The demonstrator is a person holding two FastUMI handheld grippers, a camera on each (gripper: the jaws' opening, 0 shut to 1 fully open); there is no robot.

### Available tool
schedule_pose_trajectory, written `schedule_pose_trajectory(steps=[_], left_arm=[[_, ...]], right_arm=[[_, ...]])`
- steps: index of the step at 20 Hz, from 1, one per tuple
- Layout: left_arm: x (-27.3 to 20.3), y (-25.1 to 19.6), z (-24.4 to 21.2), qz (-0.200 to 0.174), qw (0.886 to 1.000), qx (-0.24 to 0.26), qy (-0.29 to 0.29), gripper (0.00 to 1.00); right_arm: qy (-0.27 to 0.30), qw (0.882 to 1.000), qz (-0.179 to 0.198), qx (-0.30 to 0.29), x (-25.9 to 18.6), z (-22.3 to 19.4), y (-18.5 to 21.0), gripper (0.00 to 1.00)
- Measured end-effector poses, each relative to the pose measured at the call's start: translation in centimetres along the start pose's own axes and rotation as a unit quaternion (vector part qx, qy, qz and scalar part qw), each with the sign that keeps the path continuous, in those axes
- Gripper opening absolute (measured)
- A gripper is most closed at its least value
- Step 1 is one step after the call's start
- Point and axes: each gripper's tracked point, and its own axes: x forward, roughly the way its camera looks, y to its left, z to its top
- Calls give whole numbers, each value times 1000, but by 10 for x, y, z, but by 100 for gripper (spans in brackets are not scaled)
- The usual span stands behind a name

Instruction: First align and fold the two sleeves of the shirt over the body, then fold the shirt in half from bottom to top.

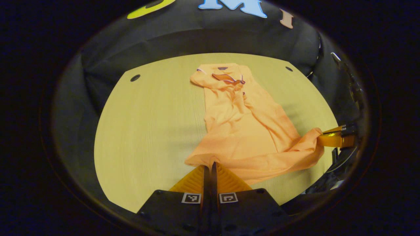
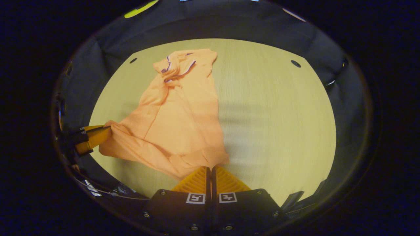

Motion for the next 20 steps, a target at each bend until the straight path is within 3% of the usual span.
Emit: schedule_pose_trajectory(steps=[12, 20], left_arm=[[28, 39, 184, 11, 994, -40, -105, 6], [78, 71, 276, 26, 987, -59, -145, 6]], right_arm=[[-119, 993, 4, 10, 0, 190, -19, 1], [-158, 986, 13, 49, 38, 278, -41, 1]])
